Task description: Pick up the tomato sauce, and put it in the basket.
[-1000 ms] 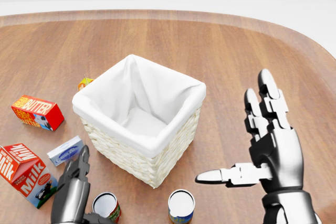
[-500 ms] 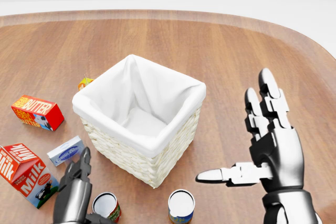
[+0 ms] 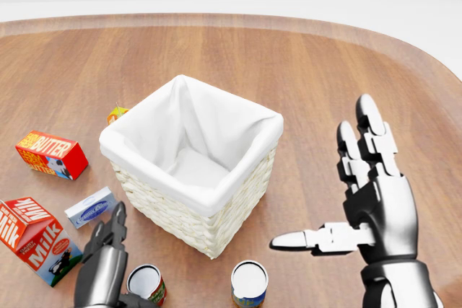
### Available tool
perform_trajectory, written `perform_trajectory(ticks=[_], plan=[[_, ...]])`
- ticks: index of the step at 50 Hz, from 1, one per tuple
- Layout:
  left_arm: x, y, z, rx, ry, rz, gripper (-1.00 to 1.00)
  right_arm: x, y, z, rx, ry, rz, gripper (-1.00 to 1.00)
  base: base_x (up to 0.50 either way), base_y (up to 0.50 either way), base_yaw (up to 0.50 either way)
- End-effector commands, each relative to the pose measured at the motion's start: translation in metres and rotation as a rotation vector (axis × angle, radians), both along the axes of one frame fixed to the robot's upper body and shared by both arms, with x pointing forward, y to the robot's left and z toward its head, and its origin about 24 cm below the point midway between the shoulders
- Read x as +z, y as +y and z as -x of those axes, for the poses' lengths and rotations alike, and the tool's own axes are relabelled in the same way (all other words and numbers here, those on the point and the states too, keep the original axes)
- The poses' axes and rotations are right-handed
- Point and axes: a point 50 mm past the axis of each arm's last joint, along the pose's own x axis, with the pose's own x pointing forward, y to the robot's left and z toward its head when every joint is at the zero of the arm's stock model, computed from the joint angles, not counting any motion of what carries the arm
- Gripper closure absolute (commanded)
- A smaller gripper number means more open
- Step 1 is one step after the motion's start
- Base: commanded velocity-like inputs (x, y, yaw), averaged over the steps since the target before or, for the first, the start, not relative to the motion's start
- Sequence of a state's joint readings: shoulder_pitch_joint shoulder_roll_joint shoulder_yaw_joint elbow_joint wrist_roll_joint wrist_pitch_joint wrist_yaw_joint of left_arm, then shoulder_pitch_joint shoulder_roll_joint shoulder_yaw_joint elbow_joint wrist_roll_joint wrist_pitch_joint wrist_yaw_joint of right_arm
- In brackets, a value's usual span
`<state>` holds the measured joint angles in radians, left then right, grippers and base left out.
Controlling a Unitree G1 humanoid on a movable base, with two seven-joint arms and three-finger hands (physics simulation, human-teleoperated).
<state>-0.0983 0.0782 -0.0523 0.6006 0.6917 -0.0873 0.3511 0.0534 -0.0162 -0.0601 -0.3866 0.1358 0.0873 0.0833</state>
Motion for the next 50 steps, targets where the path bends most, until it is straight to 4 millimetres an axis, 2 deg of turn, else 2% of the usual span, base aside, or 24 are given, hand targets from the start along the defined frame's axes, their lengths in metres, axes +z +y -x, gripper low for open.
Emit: perform_trajectory(ticks=[1, 16, 26, 46, 47, 48, 49, 50], plan=[[-0.007, 0.002, -0.002, 0.019, 0.026, -0.02, -0.98, 0.001, 0.0, 0.001, -0.002, -0.005, 0.0, -1.0, 0.0, 0.0, 0.0], [-0.015, 0.003, -0.003, 0.034, 0.052, -0.04, -0.98, 0.003, 0.0, 0.002, -0.002, -0.012, -0.001, -1.0, 0.0, 0.0, 0.0], [-0.026, 0.006, -0.005, 0.063, 0.101, -0.091, -0.97, 0.002, -0.001, 0.002, -0.003, -0.01, -0.001, -1.0, 0.0, 0.0, 0.0], [-0.01, -0.001, -0.001, 0.018, 0.048, 0.014, -1.0, 0.0, 0.0, 0.0, -0.001, -0.002, -0.003, -1.0, 0.0, 0.0, 0.0], [-0.011, -0.001, -0.001, 0.02, 0.05, 0.016, -0.42, 0.0, 0.0, 0.001, 0.0, -0.002, -0.004, -1.0, 0.0, 0.0, 0.0], [-0.011, -0.001, -0.001, 0.023, 0.051, 0.021, 0.07, 0.0, 0.0, 0.001, -0.001, -0.002, -0.003, -1.0, 0.0, 0.0, 0.0], [-0.01, -0.001, -0.001, 0.025, 0.051, 0.028, 1.0, 0.0, 0.0, 0.001, -0.002, -0.002, -0.003, -1.0, 0.0, 0.0, 0.0], [-0.01, -0.001, -0.002, 0.028, 0.049, 0.037, 1.0, 0.0, 0.0, 0.001, -0.001, -0.002, -0.003, -1.0, 0.0, 0.0, 0.0]])
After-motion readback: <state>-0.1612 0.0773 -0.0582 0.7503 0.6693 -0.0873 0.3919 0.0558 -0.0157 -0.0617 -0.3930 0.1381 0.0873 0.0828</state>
